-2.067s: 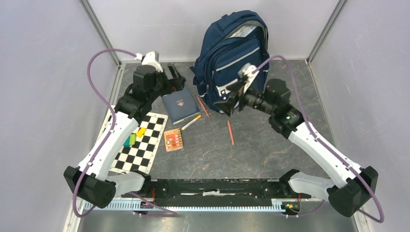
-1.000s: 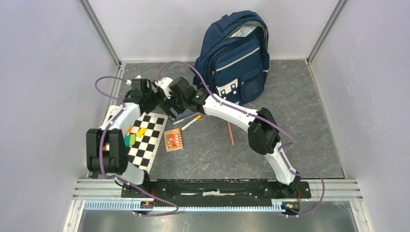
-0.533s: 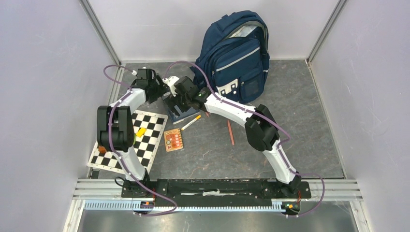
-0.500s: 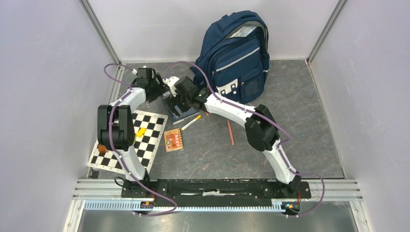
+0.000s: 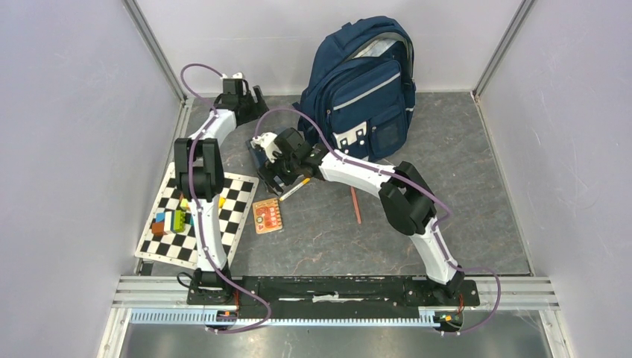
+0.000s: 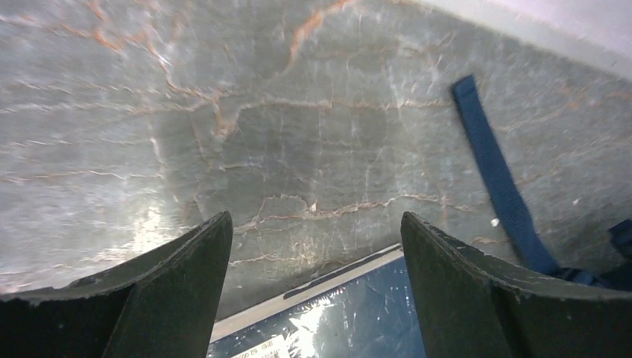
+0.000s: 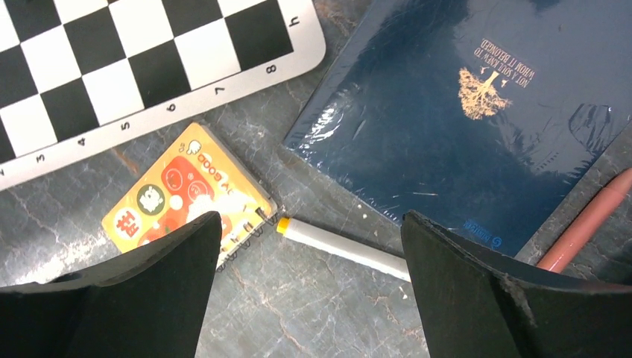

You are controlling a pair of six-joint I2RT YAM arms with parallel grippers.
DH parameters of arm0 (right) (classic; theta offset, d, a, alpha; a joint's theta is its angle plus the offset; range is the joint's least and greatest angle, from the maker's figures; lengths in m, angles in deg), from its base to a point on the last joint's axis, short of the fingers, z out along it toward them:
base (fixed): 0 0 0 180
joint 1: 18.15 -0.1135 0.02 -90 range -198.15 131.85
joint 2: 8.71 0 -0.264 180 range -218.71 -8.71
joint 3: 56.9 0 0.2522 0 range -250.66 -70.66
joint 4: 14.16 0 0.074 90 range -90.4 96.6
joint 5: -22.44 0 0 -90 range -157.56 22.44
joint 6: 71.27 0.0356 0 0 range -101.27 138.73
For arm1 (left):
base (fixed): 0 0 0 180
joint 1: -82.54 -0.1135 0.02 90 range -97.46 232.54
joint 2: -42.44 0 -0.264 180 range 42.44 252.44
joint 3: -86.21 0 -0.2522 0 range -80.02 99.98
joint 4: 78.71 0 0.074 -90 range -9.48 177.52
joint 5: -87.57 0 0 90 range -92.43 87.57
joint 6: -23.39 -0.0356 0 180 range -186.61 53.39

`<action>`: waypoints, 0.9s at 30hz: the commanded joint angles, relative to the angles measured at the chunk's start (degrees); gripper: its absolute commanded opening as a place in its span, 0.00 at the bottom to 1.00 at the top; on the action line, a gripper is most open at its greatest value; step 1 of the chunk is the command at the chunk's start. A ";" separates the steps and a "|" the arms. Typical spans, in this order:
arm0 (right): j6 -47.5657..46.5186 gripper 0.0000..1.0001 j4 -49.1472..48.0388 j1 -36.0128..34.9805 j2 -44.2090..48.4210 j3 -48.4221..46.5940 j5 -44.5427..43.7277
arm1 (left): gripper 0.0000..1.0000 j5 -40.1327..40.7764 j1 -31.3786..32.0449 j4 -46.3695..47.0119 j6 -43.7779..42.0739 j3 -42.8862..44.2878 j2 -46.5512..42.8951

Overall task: Pack the student bag
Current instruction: Pick up the book from the center of the board.

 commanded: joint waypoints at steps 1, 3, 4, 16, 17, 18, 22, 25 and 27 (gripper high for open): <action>-4.08 0.94 -2.16 -0.51 6.38 1.66 2.71 | 0.88 -3.53 1.65 -2.91 -2.82 3.15 4.25; -5.21 0.94 -2.03 -0.53 7.78 2.88 2.91 | 0.88 -4.96 2.28 -3.52 -2.24 3.57 5.09; -5.67 0.94 -1.95 -0.53 8.31 3.36 3.14 | 0.89 -5.89 2.55 -3.81 -2.32 3.55 5.33; -9.84 0.94 1.96 -0.68 20.18 14.43 4.61 | 0.91 -7.80 4.17 -8.64 -1.26 -9.78 -2.44; -9.97 0.94 2.06 -0.70 20.69 15.09 4.66 | 0.91 -7.46 4.40 -7.80 -0.72 -11.74 -4.19; -10.13 0.94 2.09 -0.66 21.16 15.80 4.73 | 0.91 -6.96 4.73 -7.09 -0.03 -13.98 -5.66; -10.81 0.93 2.10 -0.79 23.03 17.72 5.05 | 0.92 -5.27 5.89 -6.00 2.87 -20.81 -11.85; -10.95 0.93 1.16 -0.88 25.07 20.54 4.97 | 0.92 -5.04 7.67 -3.59 4.44 -26.05 -16.05; -10.59 0.93 0.31 -0.87 26.61 22.83 4.78 | 0.92 -4.68 8.98 -2.49 5.18 -28.97 -18.49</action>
